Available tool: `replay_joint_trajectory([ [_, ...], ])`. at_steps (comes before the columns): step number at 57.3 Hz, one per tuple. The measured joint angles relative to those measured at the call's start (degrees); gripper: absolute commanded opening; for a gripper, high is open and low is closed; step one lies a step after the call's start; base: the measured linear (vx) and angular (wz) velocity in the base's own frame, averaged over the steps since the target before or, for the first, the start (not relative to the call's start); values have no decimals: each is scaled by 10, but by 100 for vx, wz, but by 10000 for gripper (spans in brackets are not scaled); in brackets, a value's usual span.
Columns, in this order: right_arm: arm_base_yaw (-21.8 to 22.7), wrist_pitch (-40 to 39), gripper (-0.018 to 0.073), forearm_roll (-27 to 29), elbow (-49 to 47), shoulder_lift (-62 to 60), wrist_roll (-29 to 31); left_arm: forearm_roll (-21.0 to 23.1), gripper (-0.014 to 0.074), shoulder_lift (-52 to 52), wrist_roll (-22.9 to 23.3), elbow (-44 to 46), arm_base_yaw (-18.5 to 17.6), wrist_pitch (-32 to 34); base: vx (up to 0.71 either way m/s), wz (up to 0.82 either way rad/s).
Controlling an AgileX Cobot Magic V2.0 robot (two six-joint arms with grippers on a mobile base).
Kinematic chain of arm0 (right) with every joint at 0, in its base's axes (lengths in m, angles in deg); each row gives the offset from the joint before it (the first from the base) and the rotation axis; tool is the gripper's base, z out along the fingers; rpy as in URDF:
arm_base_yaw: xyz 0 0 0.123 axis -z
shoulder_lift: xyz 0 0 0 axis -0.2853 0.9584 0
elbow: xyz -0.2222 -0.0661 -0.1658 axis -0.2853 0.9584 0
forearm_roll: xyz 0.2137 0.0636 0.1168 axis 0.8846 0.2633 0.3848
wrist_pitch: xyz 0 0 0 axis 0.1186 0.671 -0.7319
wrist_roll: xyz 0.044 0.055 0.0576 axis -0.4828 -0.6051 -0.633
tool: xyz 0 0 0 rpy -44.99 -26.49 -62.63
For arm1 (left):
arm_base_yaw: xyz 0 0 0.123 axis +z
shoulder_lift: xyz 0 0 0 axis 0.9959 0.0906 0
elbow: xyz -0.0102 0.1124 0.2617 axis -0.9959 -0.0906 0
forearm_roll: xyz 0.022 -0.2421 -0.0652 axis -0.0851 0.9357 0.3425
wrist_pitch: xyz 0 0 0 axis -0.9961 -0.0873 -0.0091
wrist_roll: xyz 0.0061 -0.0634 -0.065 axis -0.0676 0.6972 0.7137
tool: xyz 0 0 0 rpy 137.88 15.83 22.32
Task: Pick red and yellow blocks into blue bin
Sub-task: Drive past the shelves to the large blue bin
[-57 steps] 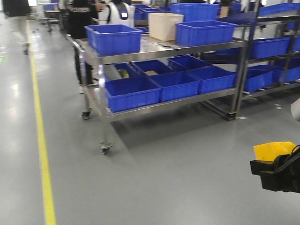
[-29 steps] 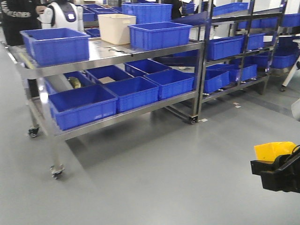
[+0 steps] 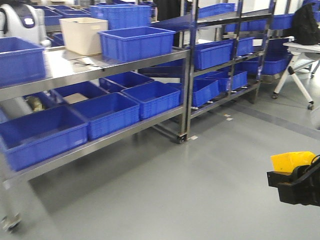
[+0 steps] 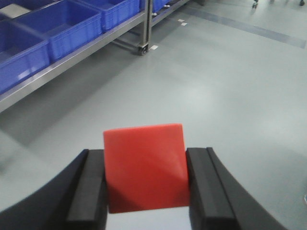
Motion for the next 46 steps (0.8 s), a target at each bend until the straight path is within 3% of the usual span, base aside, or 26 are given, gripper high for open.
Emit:
replay_joint_trajectory([
  [46,0,0,-10,0,0,0,0,0,2,1,0,0,0,-1,59,-31],
])
